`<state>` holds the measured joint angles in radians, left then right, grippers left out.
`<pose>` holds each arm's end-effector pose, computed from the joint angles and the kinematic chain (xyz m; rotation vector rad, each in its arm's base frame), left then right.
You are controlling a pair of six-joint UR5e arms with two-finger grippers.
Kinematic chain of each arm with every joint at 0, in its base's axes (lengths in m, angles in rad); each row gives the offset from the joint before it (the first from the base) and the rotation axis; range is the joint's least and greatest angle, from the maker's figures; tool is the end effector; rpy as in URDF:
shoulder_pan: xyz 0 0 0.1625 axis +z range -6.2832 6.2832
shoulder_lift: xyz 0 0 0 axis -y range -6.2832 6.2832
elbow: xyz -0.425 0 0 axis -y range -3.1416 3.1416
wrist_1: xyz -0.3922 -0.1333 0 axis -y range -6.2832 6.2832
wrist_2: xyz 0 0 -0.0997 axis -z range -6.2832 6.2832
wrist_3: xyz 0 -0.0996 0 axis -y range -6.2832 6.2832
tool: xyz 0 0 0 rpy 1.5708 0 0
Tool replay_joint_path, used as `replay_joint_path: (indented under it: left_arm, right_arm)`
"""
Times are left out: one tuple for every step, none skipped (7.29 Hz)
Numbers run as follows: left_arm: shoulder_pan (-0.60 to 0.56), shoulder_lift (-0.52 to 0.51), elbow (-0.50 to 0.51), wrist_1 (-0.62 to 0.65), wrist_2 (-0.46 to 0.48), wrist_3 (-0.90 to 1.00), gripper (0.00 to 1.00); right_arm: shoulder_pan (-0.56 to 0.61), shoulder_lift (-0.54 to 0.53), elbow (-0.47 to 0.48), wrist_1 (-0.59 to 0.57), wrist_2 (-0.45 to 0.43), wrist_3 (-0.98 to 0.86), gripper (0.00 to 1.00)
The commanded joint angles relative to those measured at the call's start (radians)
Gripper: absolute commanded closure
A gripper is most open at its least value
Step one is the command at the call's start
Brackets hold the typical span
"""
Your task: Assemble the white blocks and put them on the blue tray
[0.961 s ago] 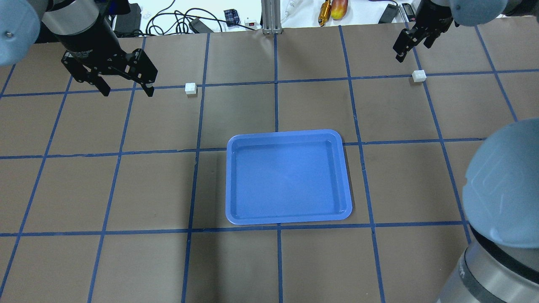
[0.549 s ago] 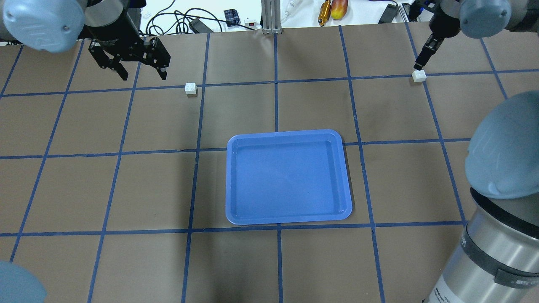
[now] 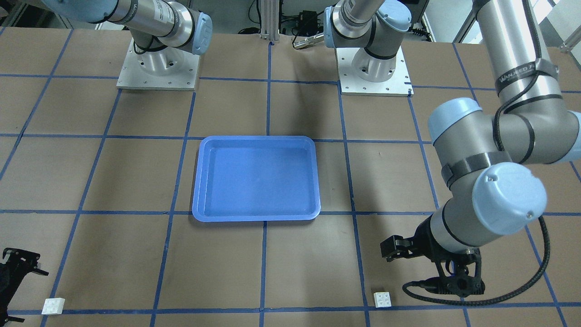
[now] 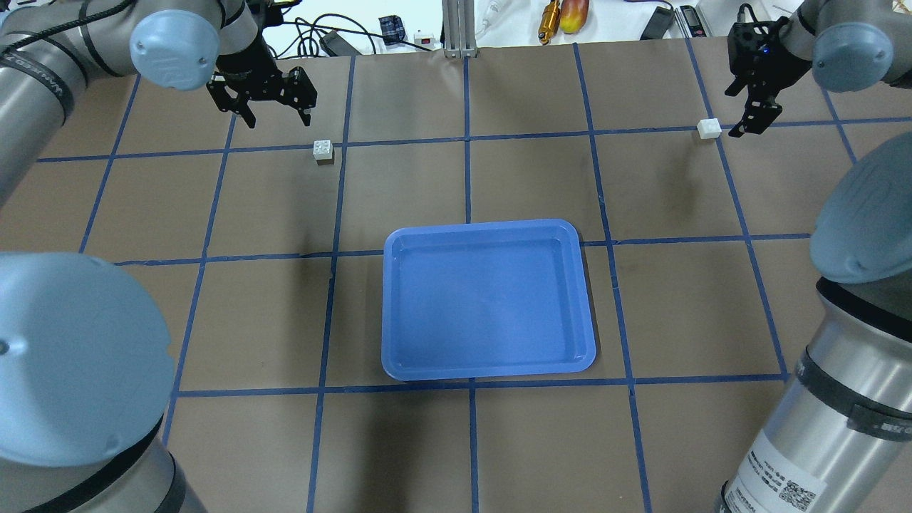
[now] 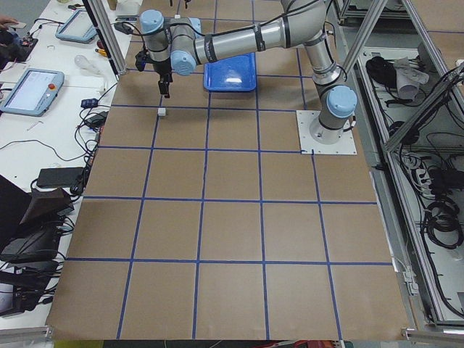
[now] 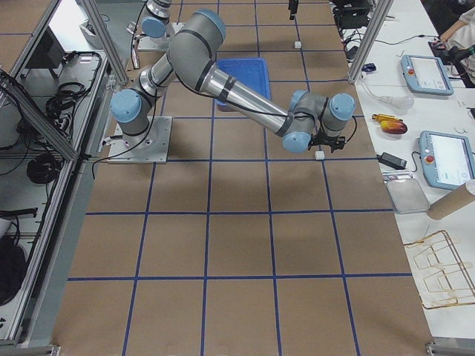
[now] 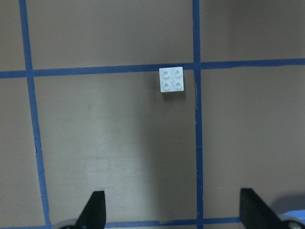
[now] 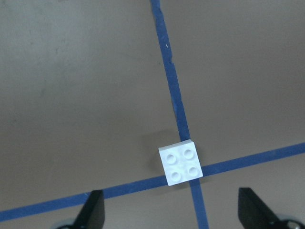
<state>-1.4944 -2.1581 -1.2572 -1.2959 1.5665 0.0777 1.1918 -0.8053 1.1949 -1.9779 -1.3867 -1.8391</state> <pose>-0.0789 -0.7210 0.3108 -0.0020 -3.1374 0.0024 -0.1399 -0.7609 0.2238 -2.0451 2.2813 -0.2652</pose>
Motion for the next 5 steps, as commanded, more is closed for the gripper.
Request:
replay_joint_path:
  left_arm:
    - [-0.001, -0.093, 0.005, 0.090, -0.002, -0.061, 0.00]
    - [-0.001, -0.126, 0.005, 0.127, -0.020, -0.058, 0.00]
    - [-0.001, -0.155, 0.005, 0.153, -0.048, -0.062, 0.00]
    - [-0.001, -0.181, 0.005, 0.177, -0.052, -0.076, 0.00]
    - [-0.001, -0.198, 0.007, 0.188, -0.052, -0.082, 0.00]
  right_arm:
    - [-0.006, 0.038, -0.009, -0.027, 0.032, -0.068, 0.00]
    - [-0.005, 0.050, -0.012, -0.027, 0.044, -0.066, 0.00]
    - [0.000, 0.081, -0.017, -0.044, 0.078, -0.062, 0.00]
    - [0.005, 0.078, -0.017, -0.052, 0.078, -0.040, 0.05]
    - [0.005, 0.078, -0.017, -0.053, 0.078, -0.040, 0.29]
